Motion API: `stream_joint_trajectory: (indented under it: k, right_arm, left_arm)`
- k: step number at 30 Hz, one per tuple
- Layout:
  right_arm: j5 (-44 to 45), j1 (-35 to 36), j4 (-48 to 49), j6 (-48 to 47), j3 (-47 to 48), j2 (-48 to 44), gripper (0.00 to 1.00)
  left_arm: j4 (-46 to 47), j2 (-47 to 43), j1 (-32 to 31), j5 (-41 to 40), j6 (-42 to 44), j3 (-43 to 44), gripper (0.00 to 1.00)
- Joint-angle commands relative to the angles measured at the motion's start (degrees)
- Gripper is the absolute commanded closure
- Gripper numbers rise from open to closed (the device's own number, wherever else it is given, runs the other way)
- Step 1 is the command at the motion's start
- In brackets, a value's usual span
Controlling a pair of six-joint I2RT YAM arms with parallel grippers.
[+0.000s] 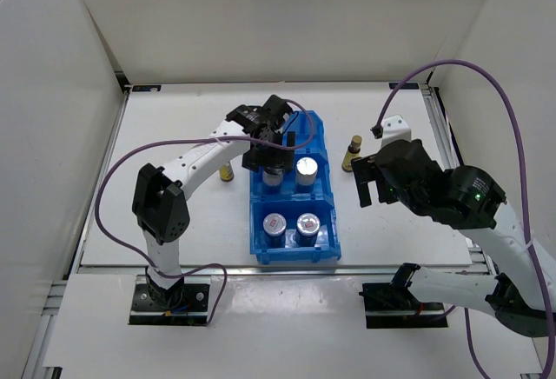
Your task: Organize the condiment bottles
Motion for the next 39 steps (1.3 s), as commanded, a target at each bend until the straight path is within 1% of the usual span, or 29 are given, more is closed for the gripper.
stream_joint_trajectory:
  k: [1, 5, 7, 9, 11, 12, 13, 15, 16, 17, 18, 19, 20, 22, 23, 26, 32, 38, 39]
  right_arm:
    - [1.8, -0.1, -0.5, 1.0, -0.3, -0.7, 0.0]
    - [1.8, -0.1, -0.5, 1.0, -0.8, -0.7, 0.0]
    - [2.3, -0.1, -0.5, 1.0, -0.8, -1.2, 0.0]
    - [2.3, -0.1, -0.5, 1.0, -1.4, -1.2, 0.0]
    - [2.9, -0.1, 0.1, 1.0, -1.4, -1.9, 0.0]
    - [2.9, -0.1, 0.1, 1.0, -1.4, -1.9, 0.0]
    - [2.9, -0.1, 0.1, 1.0, -2.0, -1.9, 0.0]
    - [2.9, -0.1, 0.7, 0.5, -2.5, -2.4, 0.0]
    - [2.9, -0.1, 1.3, 0.5, -2.5, -2.4, 0.0]
    - [2.9, -0.1, 1.4, 0.5, -3.0, -2.4, 0.0]
    - [2.9, -0.1, 1.4, 0.5, -3.0, -2.4, 0.0]
    - [2.4, -0.1, 1.9, 0.5, -3.0, -2.4, 0.0]
    - [2.3, -0.1, 1.9, 0.0, -3.0, -1.9, 0.0]
    - [2.3, -0.1, 1.9, 0.0, -3.0, -1.9, 0.0]
    - [2.3, -0.1, 1.9, 0.0, -3.0, -1.9, 0.0]
    - [2.3, -0.1, 1.9, 0.0, -3.0, -1.9, 0.0]
    - [2.3, -0.1, 1.9, -0.6, -3.0, -1.3, 0.0]
    - [2.3, -0.1, 1.9, -0.6, -3.6, -1.3, 0.0]
    - [2.3, -0.1, 1.9, -0.6, -3.6, -1.3, 0.0]
  left_arm:
    - [2.5, -2.1, -0.3, -0.1, 0.1, 0.2, 0.0]
    - [2.5, -3.4, 0.2, -2.3, 0.6, 0.2, 0.0]
    - [0.8, -5.8, 0.7, -3.9, 2.0, 2.0, 0.0]
    - [-1.3, -8.9, 2.7, -6.4, 2.0, 3.4, 0.0]
    - [-1.4, -12.0, 5.1, -9.4, 3.1, 3.9, 0.0]
    - [-1.4, -15.1, 6.2, -10.2, 3.1, 3.9, 0.0]
    - [-1.4, -16.3, 7.3, -10.7, 3.8, 3.4, 0.0]
    - [-1.4, -17.8, 11.7, -10.1, 5.2, 2.7, 0.0]
    - [-1.4, -17.8, 13.4, -9.2, 5.9, 1.7, 0.0]
    - [-1.4, -17.8, 15.1, -6.4, 6.4, 0.3, 0.0]
    - [-1.4, -17.8, 18.3, -5.1, 6.4, -0.5, 0.0]
    - [-1.4, -17.3, 19.5, -4.0, 6.4, -1.6, 0.0]
    - [-1.4, -17.3, 20.6, -2.6, 6.4, -3.9, 0.04]
    - [0.1, -15.8, 21.9, -1.1, 6.4, -5.7, 0.07]
    - [1.0, -15.0, 22.4, -0.5, 6.4, -6.3, 0.14]
    - [1.7, -12.0, 22.5, 0.9, 6.9, -6.3, 0.21]
    - [2.8, -8.4, 22.5, -1.0, 6.9, -5.3, 0.19]
    - [2.8, -5.0, 22.5, -1.5, 7.5, -4.7, 0.19]
    - [2.8, -4.2, 22.5, -1.5, 7.5, -4.7, 0.21]
